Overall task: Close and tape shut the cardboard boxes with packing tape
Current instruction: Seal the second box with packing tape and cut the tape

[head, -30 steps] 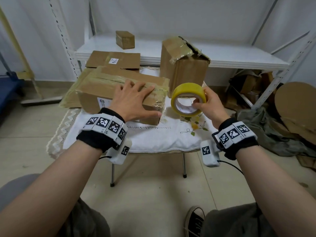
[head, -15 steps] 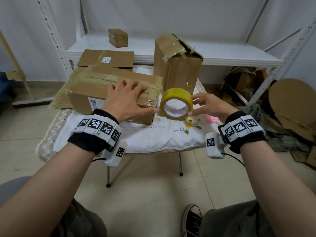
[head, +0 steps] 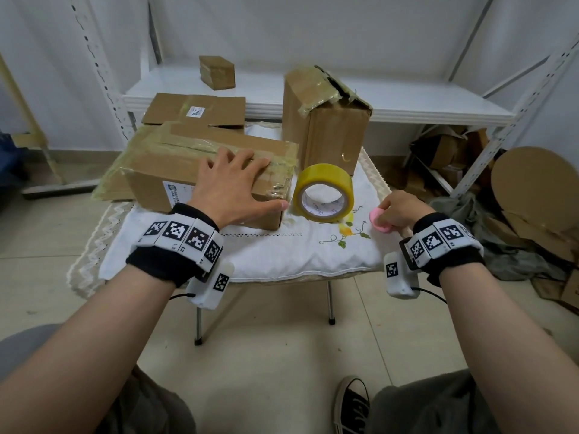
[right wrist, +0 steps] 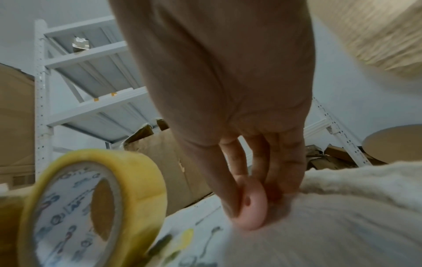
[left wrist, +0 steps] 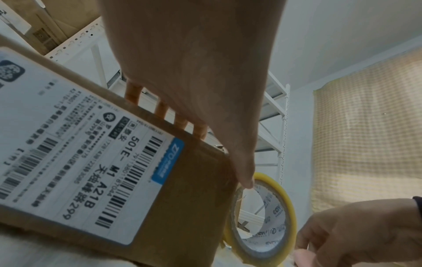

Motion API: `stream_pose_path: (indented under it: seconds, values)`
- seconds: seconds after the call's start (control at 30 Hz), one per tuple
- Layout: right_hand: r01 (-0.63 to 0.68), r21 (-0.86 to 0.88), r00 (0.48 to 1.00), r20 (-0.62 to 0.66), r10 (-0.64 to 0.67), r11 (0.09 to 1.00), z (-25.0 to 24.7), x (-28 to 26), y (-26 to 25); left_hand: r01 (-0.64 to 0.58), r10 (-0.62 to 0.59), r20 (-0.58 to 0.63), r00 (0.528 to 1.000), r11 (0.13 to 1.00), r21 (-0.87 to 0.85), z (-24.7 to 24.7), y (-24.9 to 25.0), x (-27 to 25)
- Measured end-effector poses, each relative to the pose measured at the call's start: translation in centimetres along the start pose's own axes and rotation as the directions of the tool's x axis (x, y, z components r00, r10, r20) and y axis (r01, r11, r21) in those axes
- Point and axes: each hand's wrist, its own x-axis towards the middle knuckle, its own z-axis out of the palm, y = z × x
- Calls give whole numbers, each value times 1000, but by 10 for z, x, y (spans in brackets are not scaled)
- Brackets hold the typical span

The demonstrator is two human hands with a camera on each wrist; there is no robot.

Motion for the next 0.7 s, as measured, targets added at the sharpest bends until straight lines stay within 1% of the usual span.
stream_pose_path:
  seconds: [0.07, 0.1, 0.17, 0.23, 0.27, 0.33, 0.37, 0.43, 0.5, 0.57, 0.63, 0.7]
  values:
    - [18, 33, 1000, -8, -18, 999, 0, 0, -3, 3, -3, -5, 1000, 1000, 8, 1, 0, 0]
    - [41, 76, 999, -38, -38, 996, -1, 0, -6, 3, -3, -6, 1000, 1000, 9, 1, 0, 0]
    - [127, 223, 984, -149, -95, 966, -5, -3, -12, 3, -2, -8, 1000, 1000, 7, 1, 0, 0]
    - [236, 414, 957, -254, -137, 879, -11, -8, -20, 2, -2, -7, 1000, 1000, 8, 1, 0, 0]
    - [285, 489, 946, -282, -159, 824, -15, -10, -24, 2, -2, -6, 1000, 1000, 7, 1, 1, 1]
    - [368, 571, 923, -318, -215, 734, -20, -19, -34, 3, -3, -4, 1000, 1000, 1, 0, 1, 1]
    - [401, 586, 912, -329, -246, 704, -22, -25, -39, 3, -3, -3, 1000, 1000, 1, 0, 1, 1]
    - [442, 588, 896, -331, -297, 677, -26, -31, -50, 2, -2, -1, 1000, 1000, 5, 0, 2, 1]
    - [407, 620, 914, -270, -304, 671, -27, -32, -61, 5, -5, -1, 1000, 1000, 7, 0, 1, 1]
    - [354, 682, 932, -200, -302, 640, -27, -33, -72, 9, -9, -5, 1000, 1000, 1, 0, 2, 1]
    - [375, 694, 921, -202, -333, 615, -26, -33, -80, 16, -16, -12, 1000, 1000, -11, 0, 2, 2]
    - [427, 668, 896, -223, -383, 610, -24, -34, -85, 26, -27, -21, 999, 999, -20, 0, 4, 1]
